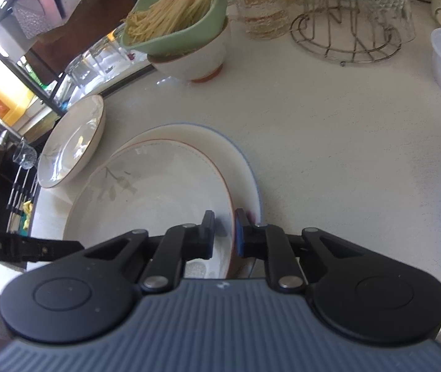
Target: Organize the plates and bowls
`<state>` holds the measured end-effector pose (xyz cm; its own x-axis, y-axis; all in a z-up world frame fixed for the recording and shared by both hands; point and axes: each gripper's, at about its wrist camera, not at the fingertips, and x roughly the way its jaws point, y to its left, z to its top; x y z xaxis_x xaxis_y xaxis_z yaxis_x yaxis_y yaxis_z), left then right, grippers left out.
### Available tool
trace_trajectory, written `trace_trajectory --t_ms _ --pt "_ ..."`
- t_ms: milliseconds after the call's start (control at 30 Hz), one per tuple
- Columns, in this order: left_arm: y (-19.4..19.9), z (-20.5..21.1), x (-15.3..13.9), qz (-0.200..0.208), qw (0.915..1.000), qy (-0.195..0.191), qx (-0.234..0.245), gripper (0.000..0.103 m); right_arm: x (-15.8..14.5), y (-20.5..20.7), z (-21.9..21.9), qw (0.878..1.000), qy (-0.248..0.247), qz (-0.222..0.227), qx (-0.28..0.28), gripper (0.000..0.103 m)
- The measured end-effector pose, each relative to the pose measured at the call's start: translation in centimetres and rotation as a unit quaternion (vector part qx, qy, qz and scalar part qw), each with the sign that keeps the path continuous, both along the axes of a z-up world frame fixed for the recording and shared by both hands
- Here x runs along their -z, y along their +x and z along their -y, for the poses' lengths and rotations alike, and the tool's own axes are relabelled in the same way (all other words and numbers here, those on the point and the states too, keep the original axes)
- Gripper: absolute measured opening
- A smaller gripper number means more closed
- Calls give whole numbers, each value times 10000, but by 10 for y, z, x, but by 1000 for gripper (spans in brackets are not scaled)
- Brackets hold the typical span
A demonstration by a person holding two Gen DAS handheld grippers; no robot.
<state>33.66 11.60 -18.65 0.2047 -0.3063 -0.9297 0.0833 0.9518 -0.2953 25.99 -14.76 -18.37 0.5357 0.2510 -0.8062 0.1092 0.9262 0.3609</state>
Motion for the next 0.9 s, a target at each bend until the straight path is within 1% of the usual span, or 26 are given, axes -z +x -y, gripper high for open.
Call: trace_trajectory --t_ms 167,233,267,333,400,633,733,900 --pt "-5 3 -1 72 9999 1 72 46 -11 -8 6 9997 -104 179 119 16" --pt "-7 2 -2 72 9999 -39 61 46 -17 -11 5 9993 -223 258 147 20" --pt "-8 2 -2 78 9999 -48 60 46 -20 -13 5 9990 -294 297 184 20" --pt "-10 2 -4 102 9999 -71 43 46 -26 -19 7 9977 -393 409 371 20" --pt "-13 3 -7 151 9998 -110 33 46 -32 -24 11 9970 -345 505 466 20" --pt "-26 11 -33 487 9987 -41 161 46 -61 -44 21 9947 -285 800 580 20" --pt "-30 16 -49 692 9974 -52 206 46 -78 -54 26 9927 -298 997 616 20" --pt "-40 23 -77 1111 9936 47 180 46 -105 -67 32 9890 -268 1310 632 20"
